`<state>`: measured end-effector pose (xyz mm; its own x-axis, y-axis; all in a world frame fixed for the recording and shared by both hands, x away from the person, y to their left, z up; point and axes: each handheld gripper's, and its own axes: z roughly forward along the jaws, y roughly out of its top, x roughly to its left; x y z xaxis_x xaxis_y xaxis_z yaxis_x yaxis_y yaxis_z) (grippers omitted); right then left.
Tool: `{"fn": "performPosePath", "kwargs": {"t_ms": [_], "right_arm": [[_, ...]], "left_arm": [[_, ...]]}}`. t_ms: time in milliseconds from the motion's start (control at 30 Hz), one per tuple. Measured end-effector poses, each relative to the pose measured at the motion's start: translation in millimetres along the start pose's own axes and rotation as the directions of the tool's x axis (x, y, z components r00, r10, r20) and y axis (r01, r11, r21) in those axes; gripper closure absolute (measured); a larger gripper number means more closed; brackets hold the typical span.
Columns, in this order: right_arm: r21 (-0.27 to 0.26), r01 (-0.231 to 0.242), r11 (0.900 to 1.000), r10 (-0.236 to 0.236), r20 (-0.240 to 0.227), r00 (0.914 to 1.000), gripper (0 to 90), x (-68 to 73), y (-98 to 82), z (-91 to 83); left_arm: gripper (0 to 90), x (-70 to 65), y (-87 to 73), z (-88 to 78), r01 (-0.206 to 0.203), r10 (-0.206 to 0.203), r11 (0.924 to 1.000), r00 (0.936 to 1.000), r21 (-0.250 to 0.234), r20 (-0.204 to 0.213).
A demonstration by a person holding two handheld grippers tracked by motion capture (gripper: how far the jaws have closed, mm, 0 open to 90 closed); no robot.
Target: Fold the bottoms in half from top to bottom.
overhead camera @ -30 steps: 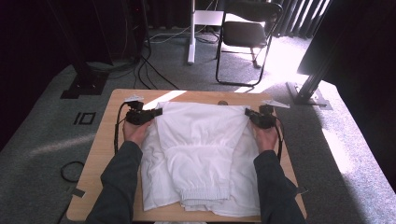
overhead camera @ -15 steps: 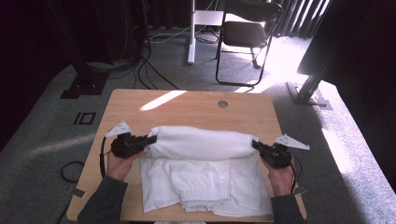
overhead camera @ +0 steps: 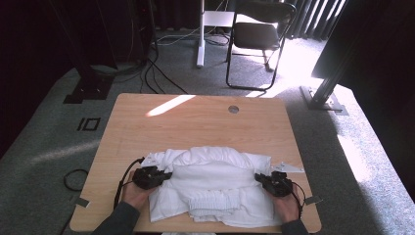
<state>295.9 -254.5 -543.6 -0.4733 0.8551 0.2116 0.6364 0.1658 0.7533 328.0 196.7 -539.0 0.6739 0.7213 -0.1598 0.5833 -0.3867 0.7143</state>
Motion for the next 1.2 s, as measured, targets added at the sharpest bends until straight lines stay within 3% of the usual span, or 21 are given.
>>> {"fn": "performPosePath", "kwargs": {"t_ms": [167, 333, 500, 567, 700, 800, 900, 933, 967, 1033, 1067, 1100, 1133, 1167, 1200], "right_arm": [[0.026, 0.015, 1.000, -0.015, 0.004, 0.9999, 87.7, 2.2, 2.9, 11.4], [0.038, 0.019, 0.999, -0.019, 0.008, 0.9998, 87.6, 3.1, 11.8, 27.4], [0.054, 0.020, 0.998, -0.022, 0.030, 0.9993, 87.7, -0.8, 29.7, 51.9], [0.055, 0.018, 0.998, -0.020, 0.040, 0.9990, 87.6, -2.9, 34.1, 55.3], [0.045, -0.001, 0.999, -0.002, 0.061, 0.9982, 87.5, -11.4, 45.5, 67.3], [0.012, -0.074, 0.997, 0.072, 0.077, 0.9944, 87.6, -21.1, 57.4, 82.2], [0.008, -0.103, 0.995, 0.102, 0.088, 0.9909, 87.8, -22.4, 66.1, 85.2], [-0.056, -0.107, 0.993, 0.112, 0.076, 0.9908, 87.8, -21.3, 74.7, 73.9], [-0.056, -0.107, 0.993, 0.112, 0.076, 0.9908, 87.8, -21.3, 74.7, 73.9], [-0.141, -0.101, 0.985, 0.111, 0.060, 0.9921, 87.9, -18.7, 87.1, 52.4], [-0.176, -0.091, 0.980, 0.103, 0.058, 0.9930, 87.9, -16.9, 94.0, 41.2], [-0.204, -0.075, 0.976, 0.089, 0.059, 0.9943, 88.0, -15.2, 100.6, 31.2], [-0.226, -0.054, 0.973, 0.071, 0.068, 0.9951, 88.0, -13.2, 106.6, 22.3], [-0.241, -0.032, 0.970, 0.053, 0.082, 0.9952, 88.1, -10.7, 111.8, 14.5], [-0.253, -0.005, 0.967, 0.031, 0.099, 0.9946, 88.1, -8.0, 115.7, 7.2]], "left_arm": [[81.8, 15.3, 2.6, 7.2, 0.038, -0.039, 0.9982, 0.9990, -0.047, -0.022], [81.8, 32.6, 5.2, 13.8, 0.090, -0.094, 0.9912, 0.9949, -0.097, -0.037], [81.9, 41.9, 21.9, 22.7, 0.082, -0.090, 0.9934, 0.9907, -0.080, -0.102], [81.9, 50.2, 26.7, 27.7, 0.113, -0.123, 0.9891, 0.9870, -0.094, -0.104], [81.8, 57.3, 33.9, 32.8, 0.137, -0.148, 0.9855, 0.9814, -0.101, -0.121], [81.8, 66.0, 49.1, 41.4, 0.187, -0.199, 0.9777, 0.9689, -0.096, -0.147], [82.8, 71.3, 60.4, 37.5, 0.233, -0.249, 0.9636, 0.9614, -0.131, -0.118], [83.3, 71.2, 64.4, 30.7, 0.242, -0.259, 0.9556, 0.9615, -0.168, -0.091], [83.3, 70.5, 68.3, 21.1, 0.250, -0.267, 0.9434, 0.9623, -0.218, -0.052], [83.6, 67.1, 77.6, -1.4, 0.252, -0.265, 0.9179, 0.9643, -0.306, 0.000], [83.7, 64.6, 83.3, -11.8, 0.243, -0.255, 0.9091, 0.9669, -0.338, 0.010], [83.8, 62.0, 88.8, -21.2, 0.233, -0.243, 0.9014, 0.9699, -0.365, 0.019], [83.9, 59.8, 93.1, -29.7, 0.234, -0.238, 0.8887, 0.9705, -0.394, 0.040], [84.1, 57.9, 96.5, -37.6, 0.247, -0.241, 0.8704, 0.9681, -0.426, 0.071], [84.2, 56.1, 99.4, -45.6, 0.247, -0.233, 0.8607, 0.9686, -0.445, 0.086]]}}
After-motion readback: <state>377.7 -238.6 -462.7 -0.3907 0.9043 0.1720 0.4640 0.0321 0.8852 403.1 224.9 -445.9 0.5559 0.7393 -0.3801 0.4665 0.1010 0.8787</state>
